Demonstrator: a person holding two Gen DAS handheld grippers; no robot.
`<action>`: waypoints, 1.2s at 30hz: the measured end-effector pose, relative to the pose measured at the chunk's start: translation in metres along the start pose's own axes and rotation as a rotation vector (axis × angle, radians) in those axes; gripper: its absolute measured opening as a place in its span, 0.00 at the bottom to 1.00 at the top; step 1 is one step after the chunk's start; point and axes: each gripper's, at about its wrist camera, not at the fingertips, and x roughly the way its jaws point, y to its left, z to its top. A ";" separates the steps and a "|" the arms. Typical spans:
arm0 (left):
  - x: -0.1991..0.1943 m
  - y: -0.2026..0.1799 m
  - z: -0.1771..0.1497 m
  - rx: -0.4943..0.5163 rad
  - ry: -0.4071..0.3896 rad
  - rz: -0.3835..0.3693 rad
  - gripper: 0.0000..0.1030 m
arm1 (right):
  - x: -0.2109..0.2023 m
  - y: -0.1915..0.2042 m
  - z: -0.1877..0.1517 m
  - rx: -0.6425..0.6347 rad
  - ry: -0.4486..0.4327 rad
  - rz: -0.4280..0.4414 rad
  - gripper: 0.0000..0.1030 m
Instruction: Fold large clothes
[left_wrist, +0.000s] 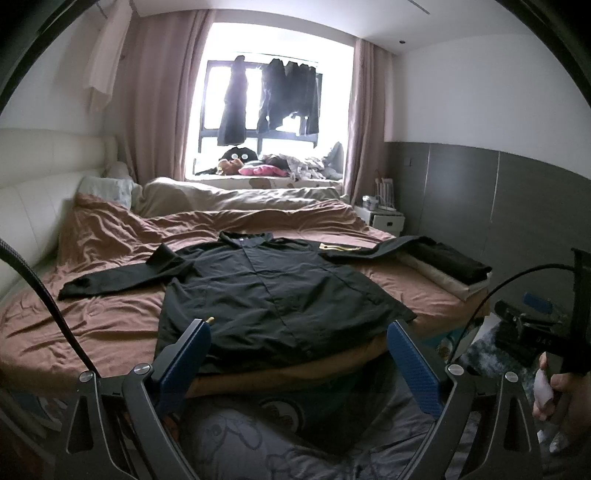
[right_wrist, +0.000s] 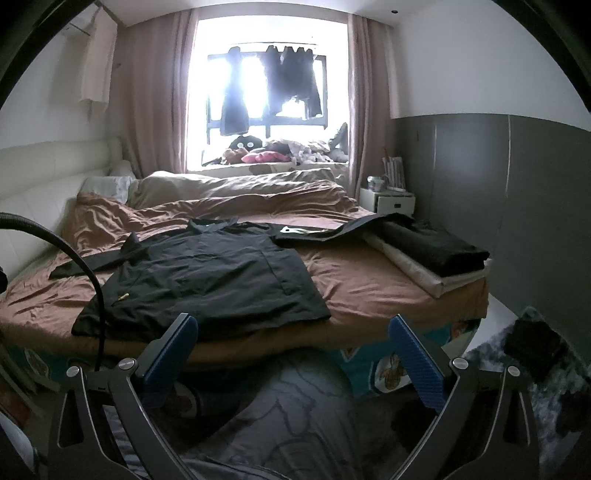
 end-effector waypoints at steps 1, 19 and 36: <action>-0.001 -0.001 0.000 0.003 -0.001 -0.001 0.94 | 0.000 0.000 -0.001 -0.001 -0.001 0.000 1.00; 0.003 -0.001 -0.001 0.004 0.002 -0.003 0.94 | 0.000 0.000 -0.007 0.007 -0.018 -0.008 1.00; 0.031 0.020 -0.008 -0.013 0.049 0.023 0.94 | 0.037 0.010 0.003 0.000 0.009 0.022 1.00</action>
